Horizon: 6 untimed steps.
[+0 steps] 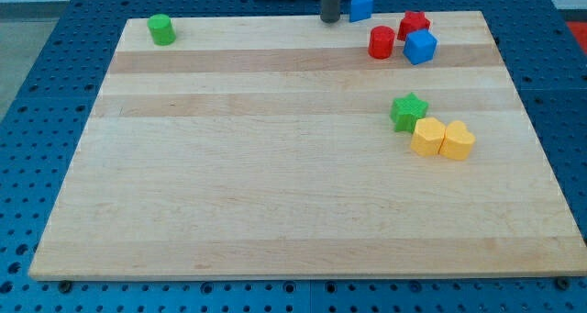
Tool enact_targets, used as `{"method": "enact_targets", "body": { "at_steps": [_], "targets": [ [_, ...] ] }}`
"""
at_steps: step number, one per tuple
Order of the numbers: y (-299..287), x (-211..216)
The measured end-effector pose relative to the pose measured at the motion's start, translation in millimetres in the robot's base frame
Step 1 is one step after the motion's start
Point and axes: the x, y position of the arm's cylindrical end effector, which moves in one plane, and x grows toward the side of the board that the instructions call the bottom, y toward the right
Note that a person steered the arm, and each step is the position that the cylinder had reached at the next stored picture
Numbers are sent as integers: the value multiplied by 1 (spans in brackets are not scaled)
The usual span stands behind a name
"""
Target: Slightly move the triangle to the right side
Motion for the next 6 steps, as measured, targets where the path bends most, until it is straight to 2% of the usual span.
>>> {"method": "enact_targets", "body": {
  "at_steps": [6],
  "targets": [
    [9,8]
  ]
}}
